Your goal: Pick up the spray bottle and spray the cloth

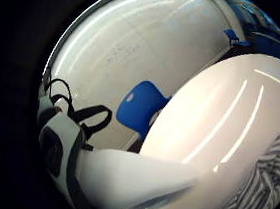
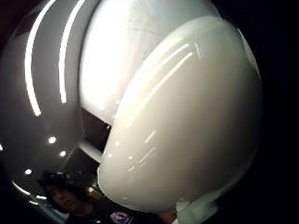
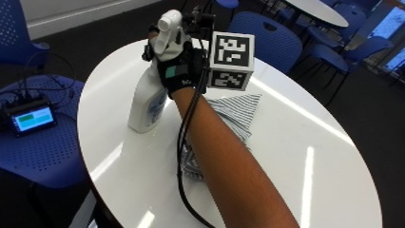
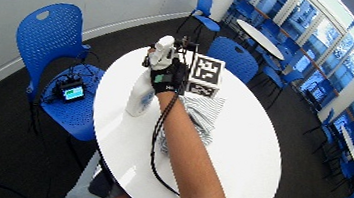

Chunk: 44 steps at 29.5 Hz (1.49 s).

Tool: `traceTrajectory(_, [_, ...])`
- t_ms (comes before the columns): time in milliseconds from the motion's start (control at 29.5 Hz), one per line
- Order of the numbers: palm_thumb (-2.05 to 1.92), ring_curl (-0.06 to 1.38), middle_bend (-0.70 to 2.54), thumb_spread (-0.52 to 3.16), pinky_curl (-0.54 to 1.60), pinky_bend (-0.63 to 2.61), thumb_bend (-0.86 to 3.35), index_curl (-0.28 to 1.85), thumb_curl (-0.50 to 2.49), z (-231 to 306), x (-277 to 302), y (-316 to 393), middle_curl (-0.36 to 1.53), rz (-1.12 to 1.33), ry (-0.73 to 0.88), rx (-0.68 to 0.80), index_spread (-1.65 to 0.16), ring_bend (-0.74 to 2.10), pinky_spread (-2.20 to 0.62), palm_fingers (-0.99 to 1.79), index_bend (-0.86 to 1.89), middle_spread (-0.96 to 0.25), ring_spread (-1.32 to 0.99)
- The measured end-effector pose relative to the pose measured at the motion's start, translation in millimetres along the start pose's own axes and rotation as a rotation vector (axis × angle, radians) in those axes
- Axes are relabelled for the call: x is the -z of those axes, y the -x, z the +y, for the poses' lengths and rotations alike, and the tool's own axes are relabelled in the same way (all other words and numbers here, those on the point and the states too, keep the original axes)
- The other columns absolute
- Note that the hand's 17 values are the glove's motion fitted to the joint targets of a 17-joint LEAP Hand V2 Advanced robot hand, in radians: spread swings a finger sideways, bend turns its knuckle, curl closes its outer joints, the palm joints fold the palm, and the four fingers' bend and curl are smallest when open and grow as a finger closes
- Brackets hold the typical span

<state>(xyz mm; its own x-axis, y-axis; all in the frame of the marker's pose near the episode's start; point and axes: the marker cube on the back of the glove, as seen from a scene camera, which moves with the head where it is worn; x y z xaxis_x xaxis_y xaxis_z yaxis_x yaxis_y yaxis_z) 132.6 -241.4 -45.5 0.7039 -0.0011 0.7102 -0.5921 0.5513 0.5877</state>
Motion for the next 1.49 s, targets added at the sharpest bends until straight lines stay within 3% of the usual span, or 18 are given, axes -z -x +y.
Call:
traceTrajectory(271, [0.92, 0.46, 0.71, 0.51, 0.38, 0.39, -0.03, 0.62, 0.87, 39.2, -38.1, -13.7, 0.55, 0.032, 0.209, -0.150, -0.28, 0.72, -0.27, 1.30, 0.31, -0.20, -0.19])
traceTrajectory(440, [0.86, 0.43, 0.65, 0.64, 0.36, 0.22, -0.05, 0.58, 0.80, 47.2, -44.2, -20.3, 0.52, 0.095, 0.267, -0.166, -0.30, 0.61, -0.06, 0.83, 0.16, -0.21, -0.18])
traceTrajectory(576, [0.78, 0.42, 0.50, 0.75, 0.40, 0.31, -0.06, 0.53, 0.73, 46.1, -42.6, -19.2, 0.47, 0.162, 0.277, -0.151, -0.33, 0.51, 0.06, 0.44, 0.07, -0.17, -0.14])
traceTrajectory(881, [0.77, 0.35, 0.28, 0.86, 0.41, 0.51, -0.03, 0.34, 0.63, 49.8, -33.5, -12.2, 0.38, 0.454, 0.332, -0.061, -0.38, 0.39, 0.17, 0.02, 0.01, -0.07, -0.08])
traceTrajectory(1118, [0.64, 0.32, 0.25, 0.87, 0.38, 0.50, -0.07, 0.26, 0.54, 85.4, -15.6, -6.5, 0.36, 0.726, 0.403, -0.107, -0.40, 0.39, 0.22, -0.06, 0.07, -0.01, -0.03])
traceTrajectory(1491, [0.58, 0.30, 0.21, 0.90, 0.36, 0.46, -0.04, 0.23, 0.46, 147.5, 6.1, 15.1, 0.34, 0.827, 0.680, -0.043, -0.42, 0.35, 0.25, -0.06, 0.13, 0.03, 0.03])
